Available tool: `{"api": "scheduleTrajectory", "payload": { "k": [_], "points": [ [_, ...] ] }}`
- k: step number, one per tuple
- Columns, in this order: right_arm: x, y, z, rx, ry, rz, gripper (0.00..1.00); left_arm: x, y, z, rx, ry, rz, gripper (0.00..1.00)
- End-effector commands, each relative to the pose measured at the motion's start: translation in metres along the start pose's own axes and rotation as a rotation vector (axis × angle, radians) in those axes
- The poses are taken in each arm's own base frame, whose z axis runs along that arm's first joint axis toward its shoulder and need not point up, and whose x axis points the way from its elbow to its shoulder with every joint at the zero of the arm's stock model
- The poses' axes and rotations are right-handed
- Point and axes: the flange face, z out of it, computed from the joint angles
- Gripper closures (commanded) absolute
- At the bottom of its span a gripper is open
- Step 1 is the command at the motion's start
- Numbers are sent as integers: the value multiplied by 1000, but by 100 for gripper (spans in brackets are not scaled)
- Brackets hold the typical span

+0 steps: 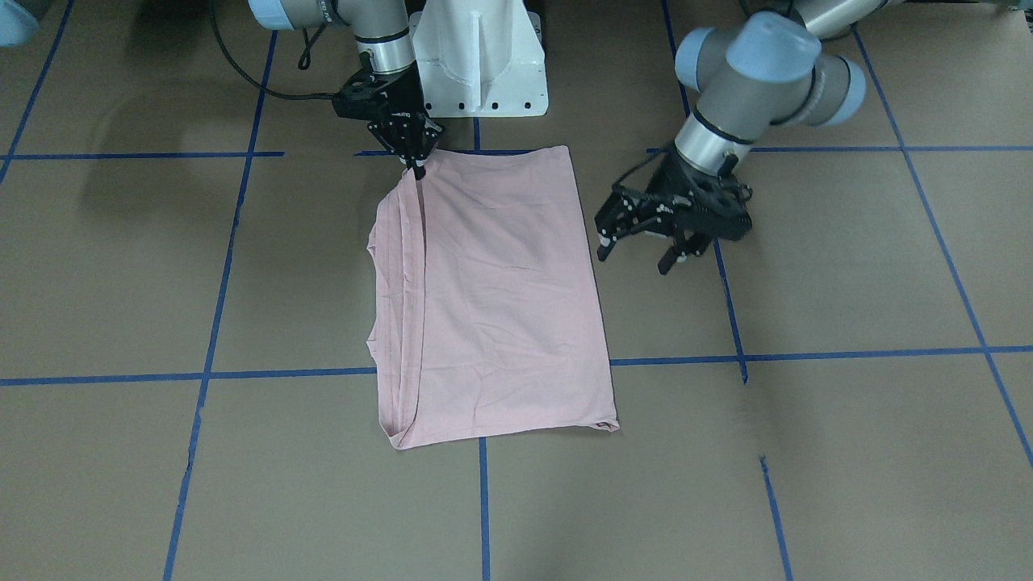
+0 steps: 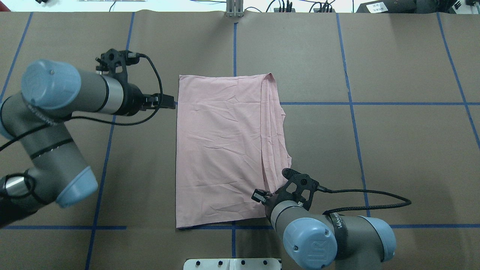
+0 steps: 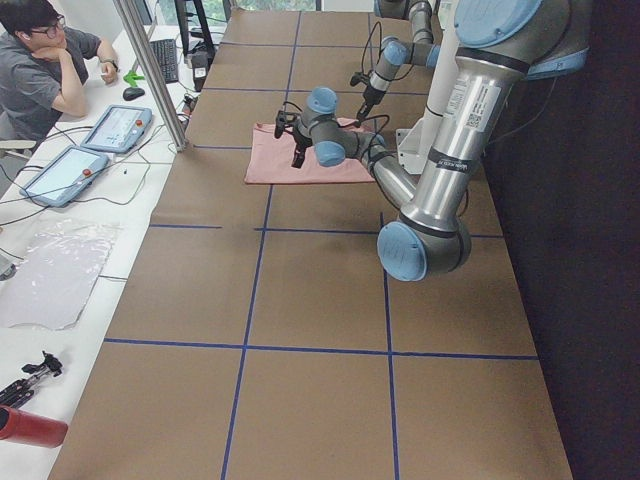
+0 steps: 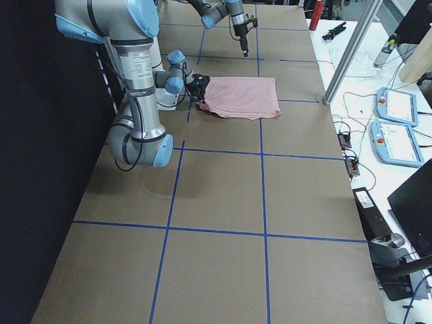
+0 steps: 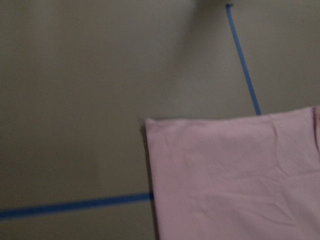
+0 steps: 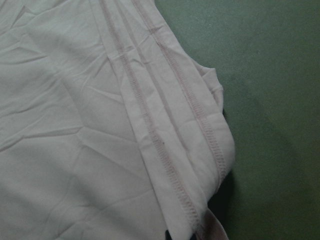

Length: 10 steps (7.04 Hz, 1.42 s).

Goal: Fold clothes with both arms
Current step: 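Move both grippers to the shirt edge nearest the robot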

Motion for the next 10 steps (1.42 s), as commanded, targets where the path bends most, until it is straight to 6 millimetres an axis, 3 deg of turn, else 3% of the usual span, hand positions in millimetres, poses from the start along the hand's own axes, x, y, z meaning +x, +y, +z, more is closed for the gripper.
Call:
{"api": "scheduleTrajectory", "payload": {
  "k": [1, 2, 3, 6, 10],
  "points": [
    [0, 0, 0, 2, -2, 1, 100, 17, 118, -4, -19, 1, -234, 4],
    [-1, 0, -1, 3, -4, 1, 100, 27, 162, 8, -41, -5, -303, 31],
    [-1, 0, -1, 6, -5, 0, 100, 26, 195, 22, -58, -41, -312, 41],
    [-1, 0, -1, 8, -5, 1, 100, 16, 233, 48, -93, -127, -289, 40],
    [-1, 0, -1, 8, -5, 1, 100, 20, 253, 52, -124, -146, -268, 40]
  ]
}}
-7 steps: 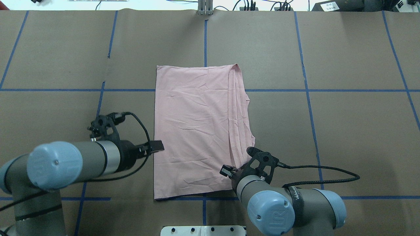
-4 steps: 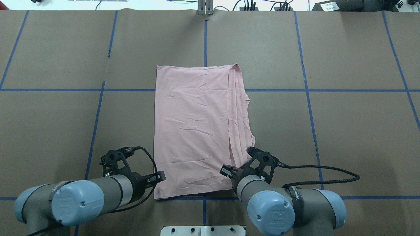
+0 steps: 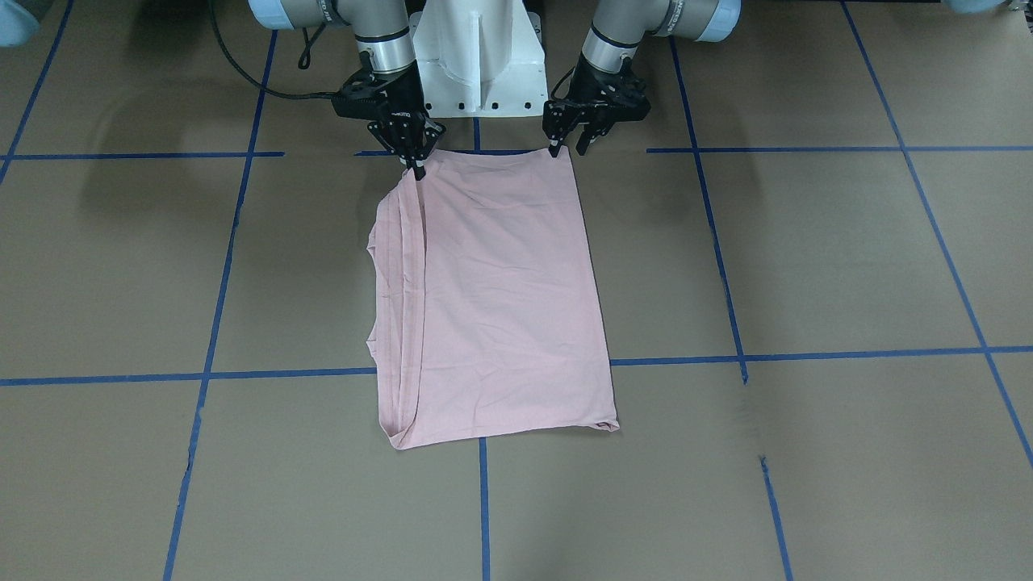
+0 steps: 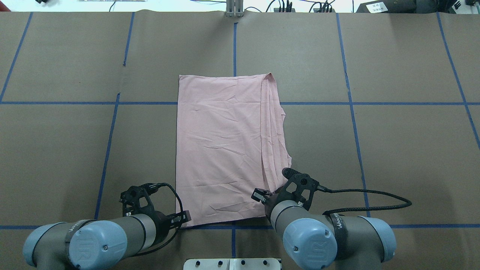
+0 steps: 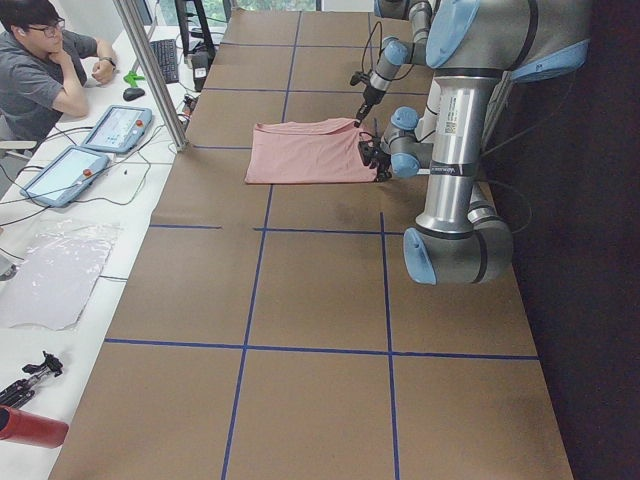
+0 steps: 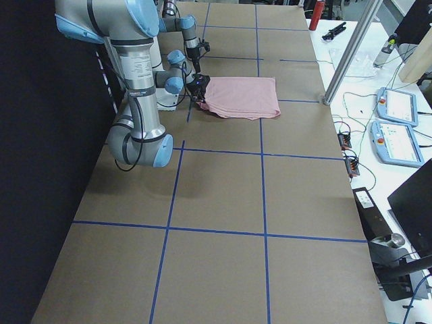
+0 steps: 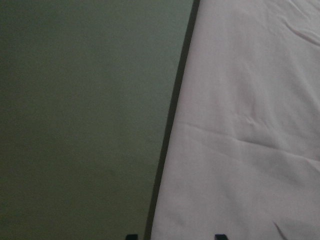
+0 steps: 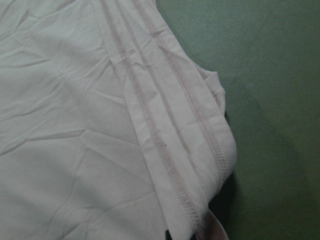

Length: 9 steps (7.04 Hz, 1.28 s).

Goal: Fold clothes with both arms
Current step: 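Move both grippers to the shirt edge nearest the robot, then grasp the near edge corners of the pink shirt with both grippers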

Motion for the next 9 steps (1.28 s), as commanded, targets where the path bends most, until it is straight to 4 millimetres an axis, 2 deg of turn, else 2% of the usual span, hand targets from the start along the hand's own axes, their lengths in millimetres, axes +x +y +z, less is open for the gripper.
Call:
{"api": "scheduleTrajectory", "payload": {
  "k": [1, 4, 6, 9],
  "points": [
    [0, 0, -1, 0, -2, 1, 100, 1, 10, 2, -13, -11, 10, 41],
    [-1, 0, -1, -1, -3, 1, 100, 0, 15, 6, -17, -24, 20, 44],
    [-1, 0, -1, -1, -3, 1, 100, 2, 15, 6, -18, -21, 21, 59],
    [-1, 0, -2, -3, -4, 0, 100, 2, 14, 7, -14, -23, 28, 59]
  ]
}}
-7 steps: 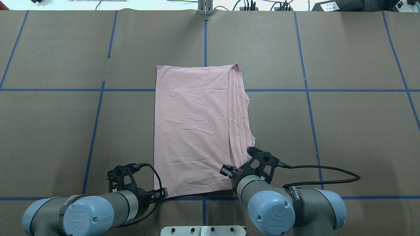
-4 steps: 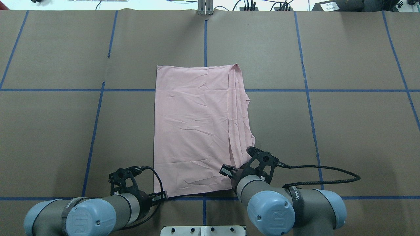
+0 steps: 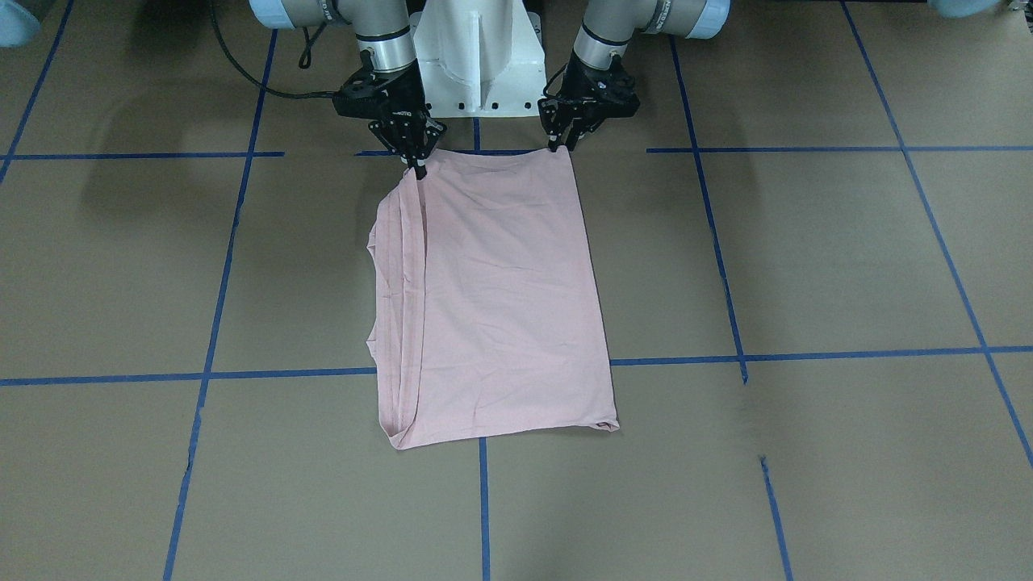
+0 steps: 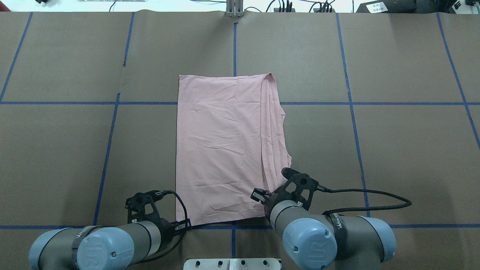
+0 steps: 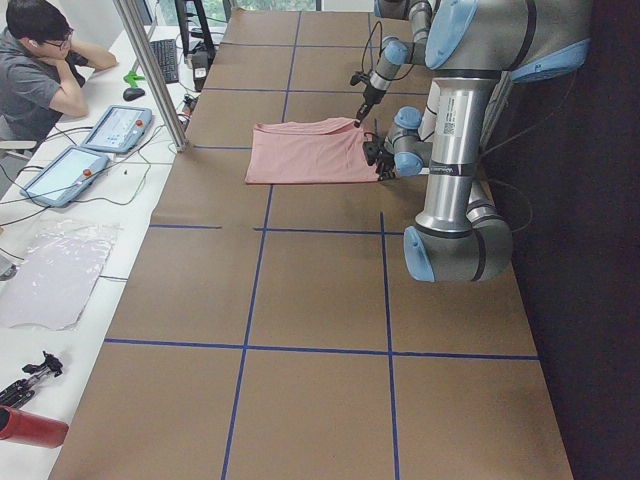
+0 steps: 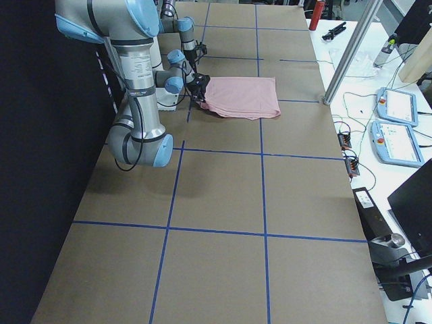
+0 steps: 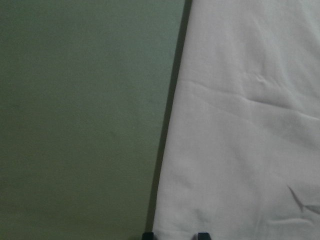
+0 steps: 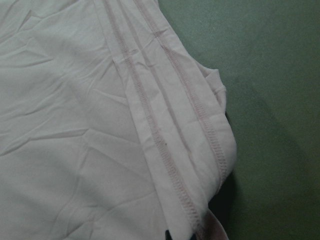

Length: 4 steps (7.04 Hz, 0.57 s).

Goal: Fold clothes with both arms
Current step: 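Grasp the near edge corners of the pink shirt with both grippers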

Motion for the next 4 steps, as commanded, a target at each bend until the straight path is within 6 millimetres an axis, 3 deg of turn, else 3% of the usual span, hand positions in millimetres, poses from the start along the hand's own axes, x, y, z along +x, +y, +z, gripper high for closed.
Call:
{"api": "scheduleTrajectory", "payload": {
  "k": [1, 2, 3, 4],
  "points": [
    [0, 0, 0, -1, 0, 1, 100, -3, -1, 5, 4, -11, 4, 59],
    [0, 0, 0, 1, -1, 1, 100, -4, -1, 7, 4, -14, 5, 59],
    [-1, 0, -1, 0, -2, 2, 100, -2, -1, 6, 4, -11, 4, 68],
    [0, 0, 0, 0, -2, 2, 100, 1, -1, 5, 4, -5, 3, 100]
  ]
}}
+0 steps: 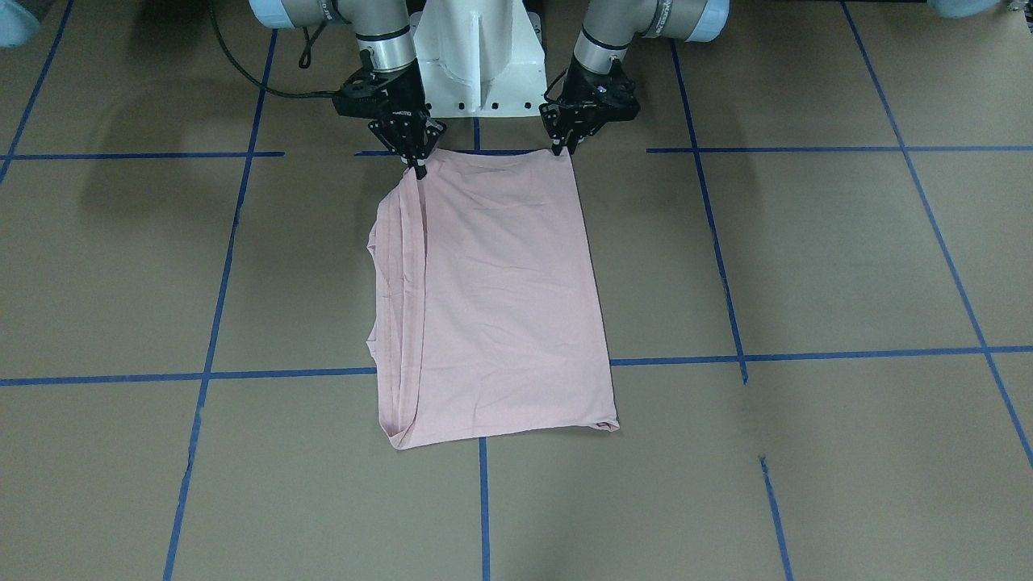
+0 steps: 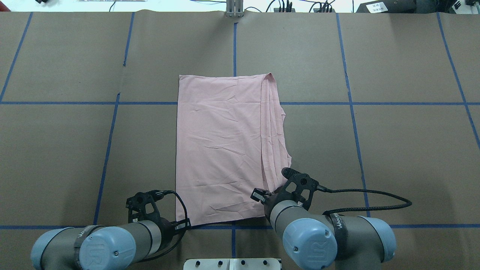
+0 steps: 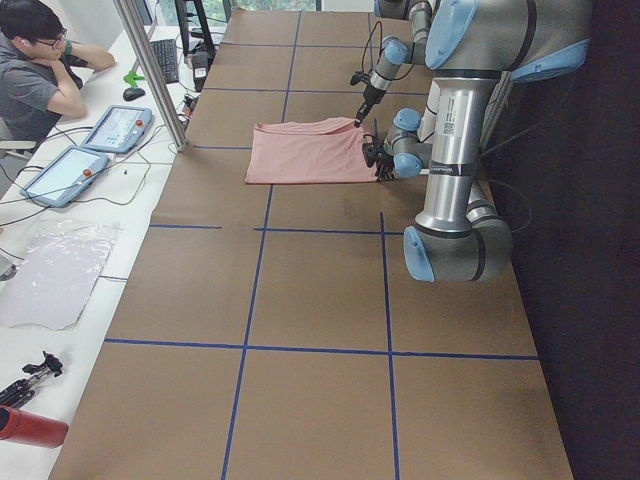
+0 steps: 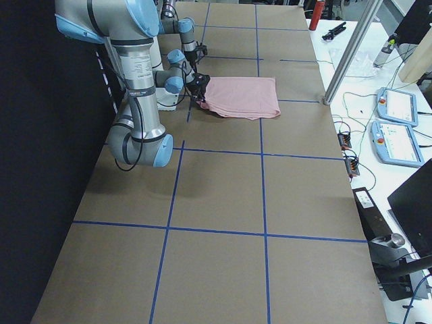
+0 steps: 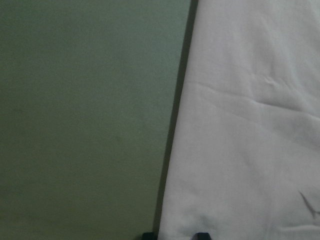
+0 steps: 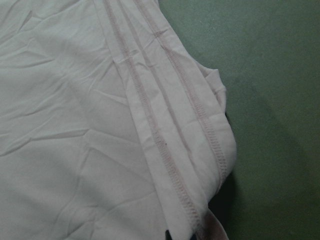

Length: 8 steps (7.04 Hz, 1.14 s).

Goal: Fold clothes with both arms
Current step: 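Grasp the near edge corners of the pink shirt with both grippers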

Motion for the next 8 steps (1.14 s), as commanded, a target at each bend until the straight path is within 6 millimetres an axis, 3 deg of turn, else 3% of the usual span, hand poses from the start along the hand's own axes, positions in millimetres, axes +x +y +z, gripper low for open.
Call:
{"api": "scheduleTrajectory", "payload": {
  "k": [1, 2, 3, 4, 5, 7, 8],
  "points": [
    [0, 0, 0, 0, 1, 0, 100, 3, 0, -2, 0, 5, 1, 100],
    [1, 0, 0, 0, 1, 0, 100, 6, -2, -7, 0, 6, 9, 100],
    [2, -3, 0, 3, 2, -2, 100, 21, -3, -34, -2, 18, 55, 100],
    [4, -11, -20, -7, -21, 4, 100, 39, -5, -79, -9, 26, 88, 100],
    [5, -21, -62, -19, -24, 0, 100, 55, -6, -123, -58, 20, 83, 100],
    [11, -21, -173, -90, -7, -33, 100, 83, -5, -223, -151, 54, 77, 100],
    [8, -19, -180, -95, -5, -28, 100, 90, -6, -231, -153, 63, 77, 100]
  ]
}}
